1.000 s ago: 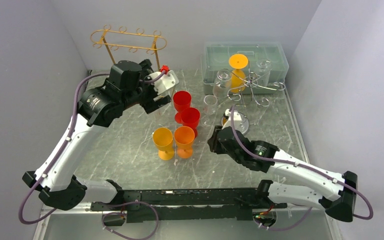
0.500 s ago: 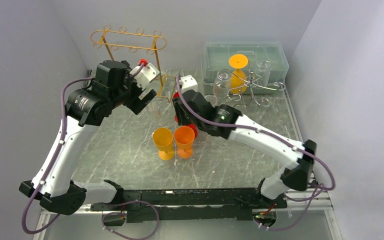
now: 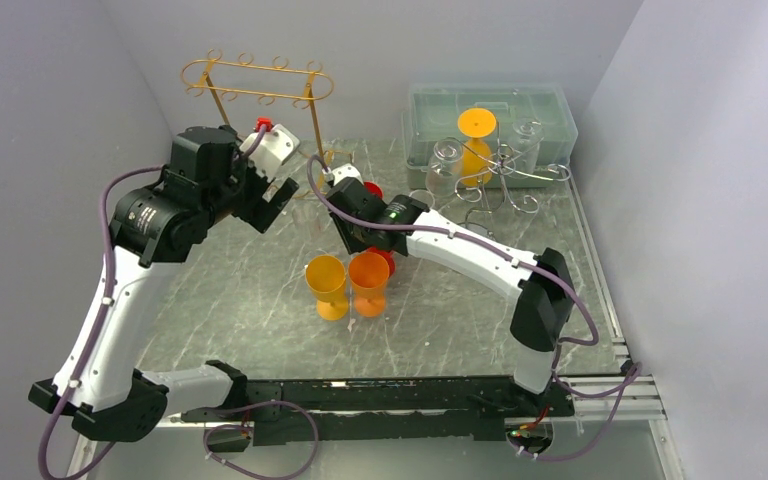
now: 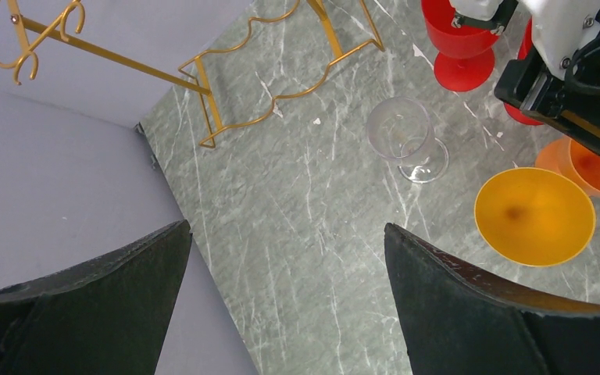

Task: Place the wine glass upside down on the wine glass rack
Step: Pick up the wine glass at the center of the board.

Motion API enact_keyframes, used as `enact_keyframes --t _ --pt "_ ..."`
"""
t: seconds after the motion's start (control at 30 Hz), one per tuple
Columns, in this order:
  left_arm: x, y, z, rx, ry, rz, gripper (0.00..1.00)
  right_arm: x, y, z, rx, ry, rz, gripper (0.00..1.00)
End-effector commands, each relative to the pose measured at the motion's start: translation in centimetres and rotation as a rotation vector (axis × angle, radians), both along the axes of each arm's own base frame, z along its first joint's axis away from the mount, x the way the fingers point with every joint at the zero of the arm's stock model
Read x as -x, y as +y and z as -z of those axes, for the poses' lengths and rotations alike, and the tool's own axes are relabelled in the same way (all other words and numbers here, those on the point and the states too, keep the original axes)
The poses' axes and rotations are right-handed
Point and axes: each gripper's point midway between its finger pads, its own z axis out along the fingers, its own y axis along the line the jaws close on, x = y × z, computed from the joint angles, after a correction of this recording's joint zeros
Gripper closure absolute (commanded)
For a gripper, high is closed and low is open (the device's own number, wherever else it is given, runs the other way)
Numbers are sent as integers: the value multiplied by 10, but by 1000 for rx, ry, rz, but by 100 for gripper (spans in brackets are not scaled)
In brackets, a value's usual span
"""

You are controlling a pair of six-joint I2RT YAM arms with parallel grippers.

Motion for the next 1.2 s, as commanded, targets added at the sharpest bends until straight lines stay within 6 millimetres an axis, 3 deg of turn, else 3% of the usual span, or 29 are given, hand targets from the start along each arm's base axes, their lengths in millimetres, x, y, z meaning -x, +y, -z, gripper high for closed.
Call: enact_keyframes --t 0.0,0.1,0.47,0.67,0.9,1.17 --pt "2 3 -17 28 -49 -13 1 -6 3 -24 -35 -48 3 65" --pt "4 1 -14 36 -41 -3 1 -6 1 -20 -27 -48 11 65" --pt "12 -4 -19 71 -42 33 0 -12 -7 -36 -19 -99 34 64" --pt "14 -6 -13 74 -10 36 1 -21 -16 -20 -14 -81 56 64" --pt "13 -5 -14 67 -19 35 1 -18 -7 4 -16 -28 34 66" --pt "17 -2 -7 63 -4 31 1 -22 2 19 -6 -10 28 80"
